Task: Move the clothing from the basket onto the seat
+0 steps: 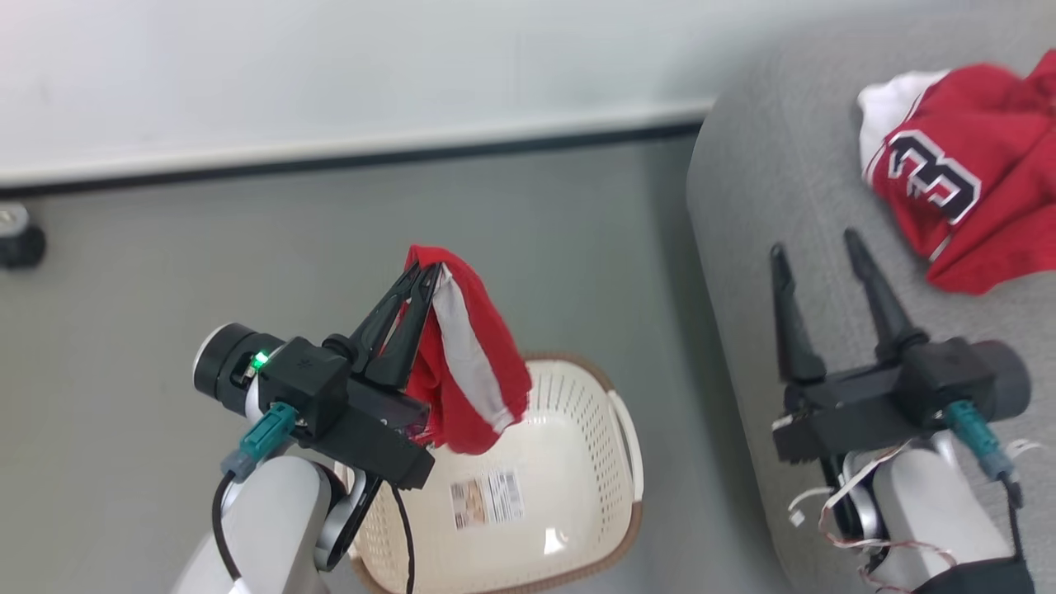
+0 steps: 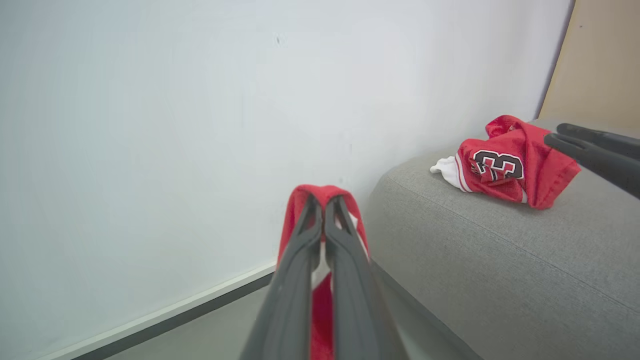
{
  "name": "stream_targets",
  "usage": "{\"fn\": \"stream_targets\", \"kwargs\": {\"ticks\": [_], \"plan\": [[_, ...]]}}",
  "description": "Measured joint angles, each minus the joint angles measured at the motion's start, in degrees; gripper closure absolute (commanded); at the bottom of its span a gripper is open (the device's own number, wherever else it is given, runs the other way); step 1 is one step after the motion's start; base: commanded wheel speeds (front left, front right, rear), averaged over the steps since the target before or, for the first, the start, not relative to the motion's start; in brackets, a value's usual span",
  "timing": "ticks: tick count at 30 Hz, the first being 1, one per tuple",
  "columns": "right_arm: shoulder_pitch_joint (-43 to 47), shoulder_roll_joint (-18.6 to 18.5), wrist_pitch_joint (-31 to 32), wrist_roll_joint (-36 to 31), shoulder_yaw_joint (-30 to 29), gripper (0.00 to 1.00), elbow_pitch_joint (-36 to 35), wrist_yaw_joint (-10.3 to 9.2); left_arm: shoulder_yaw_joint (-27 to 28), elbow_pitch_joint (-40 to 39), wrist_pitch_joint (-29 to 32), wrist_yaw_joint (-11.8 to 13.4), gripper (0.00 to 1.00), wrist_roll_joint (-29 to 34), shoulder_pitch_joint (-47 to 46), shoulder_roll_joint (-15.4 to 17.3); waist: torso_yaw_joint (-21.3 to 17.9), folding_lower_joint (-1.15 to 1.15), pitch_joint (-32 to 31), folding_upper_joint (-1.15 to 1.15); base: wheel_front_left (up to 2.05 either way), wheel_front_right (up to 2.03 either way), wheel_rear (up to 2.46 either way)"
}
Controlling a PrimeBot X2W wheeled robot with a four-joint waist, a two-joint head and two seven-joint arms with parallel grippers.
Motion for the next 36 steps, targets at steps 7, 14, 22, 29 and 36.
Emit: {"fn": "stream_targets", "kwargs": {"ticks": [7,14,22,29,36], "plan": [[1.33,0.22,0.0,0.02,1.98,0.0,2.83,2.3,-0.69,-0.32,0.0,-0.03,1.0,0.09,-2.12,-0.05,-0.1,0.0,-5.64,0.0,0.0,0.0,0.0],[2.17,0.55,0.0,0.03,5.16,0.0,6.28,5.59,-2.18,2.58,1.9,-0.08,1.0,-0.03,-4.61,-1.14,-0.02,0.0,-11.26,0.0,0.0,0.0,0.0],[1.19,1.22,0.01,-0.1,10.47,0.0,9.88,8.37,-3.68,3.14,4.92,-0.09,1.0,-0.43,-7.51,-3.14,0.45,0.0,-16.0,0.0,0.0,0.0,0.0],[-3.91,2.41,0.12,-0.16,16.03,0.0,15.08,9.76,-5.78,4.94,7.06,-0.12,1.0,-0.87,-10.09,-4.95,1.38,0.01,-16.93,0.01,0.0,0.0,0.0],[-8.26,2.66,0.58,-0.07,20.11,0.0,21.54,9.84,-8.04,5.68,7.91,-0.53,1.0,-1.44,-11.93,-5.98,2.91,0.02,-16.79,0.01,0.0,0.0,0.0]]}}
